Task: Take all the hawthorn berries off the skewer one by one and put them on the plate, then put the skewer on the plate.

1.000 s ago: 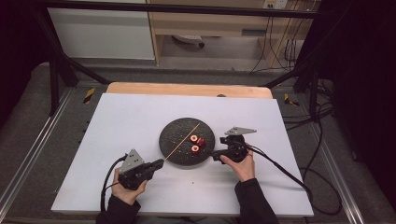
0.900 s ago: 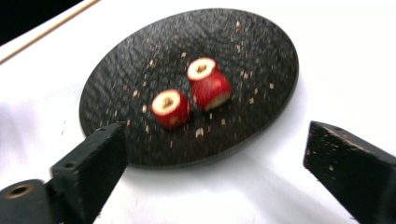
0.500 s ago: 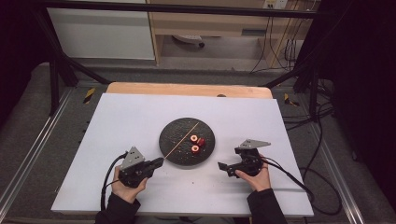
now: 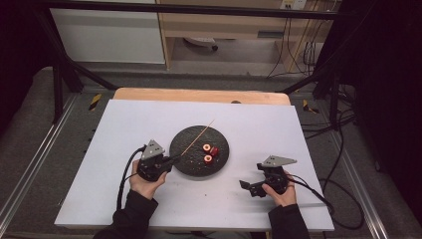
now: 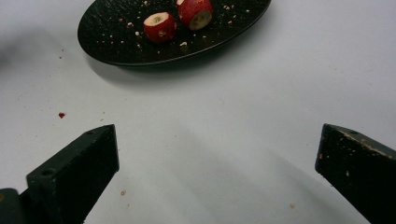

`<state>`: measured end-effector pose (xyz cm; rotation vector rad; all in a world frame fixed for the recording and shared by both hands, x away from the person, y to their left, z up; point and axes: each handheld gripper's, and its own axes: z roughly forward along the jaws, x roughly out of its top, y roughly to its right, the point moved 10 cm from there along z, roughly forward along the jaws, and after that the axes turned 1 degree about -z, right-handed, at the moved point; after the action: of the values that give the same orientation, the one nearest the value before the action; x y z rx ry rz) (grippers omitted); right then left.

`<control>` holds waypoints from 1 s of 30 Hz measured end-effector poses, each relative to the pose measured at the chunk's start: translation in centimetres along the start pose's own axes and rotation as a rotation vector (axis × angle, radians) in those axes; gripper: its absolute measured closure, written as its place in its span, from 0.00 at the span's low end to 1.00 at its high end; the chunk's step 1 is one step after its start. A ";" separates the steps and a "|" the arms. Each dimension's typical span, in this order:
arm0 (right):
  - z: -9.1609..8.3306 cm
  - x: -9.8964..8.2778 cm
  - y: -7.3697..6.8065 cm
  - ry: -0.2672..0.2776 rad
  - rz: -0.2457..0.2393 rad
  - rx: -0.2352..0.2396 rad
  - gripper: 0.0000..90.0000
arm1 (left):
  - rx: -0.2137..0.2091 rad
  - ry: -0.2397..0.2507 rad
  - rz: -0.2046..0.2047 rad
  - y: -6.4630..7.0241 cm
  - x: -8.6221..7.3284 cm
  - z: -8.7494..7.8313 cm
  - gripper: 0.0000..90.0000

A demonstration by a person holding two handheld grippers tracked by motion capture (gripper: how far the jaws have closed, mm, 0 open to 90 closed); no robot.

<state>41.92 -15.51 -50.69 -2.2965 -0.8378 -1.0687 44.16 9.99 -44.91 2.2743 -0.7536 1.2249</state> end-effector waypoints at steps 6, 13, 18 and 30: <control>-0.1 -0.3 0.1 -0.007 -0.006 -0.002 0.01 | 0.030 -0.027 -0.011 -0.7 0.5 1.8 0.98; -0.2 -0.4 0.1 -0.013 -0.011 -0.005 0.01 | 0.068 -0.063 -0.013 -1.5 0.2 3.6 0.98; -0.1 -0.6 0.1 -0.018 -0.015 -0.004 0.01 | 0.082 -0.086 -0.024 -1.9 -0.3 4.7 0.98; -0.2 -0.7 0.1 -0.013 -0.019 0.000 0.01 | 0.116 -0.163 0.010 -1.6 -1.8 6.1 0.98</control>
<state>41.55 -15.88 -51.14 -2.3020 -0.8665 -1.0629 48.10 7.87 -49.75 2.4920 -0.7711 1.1241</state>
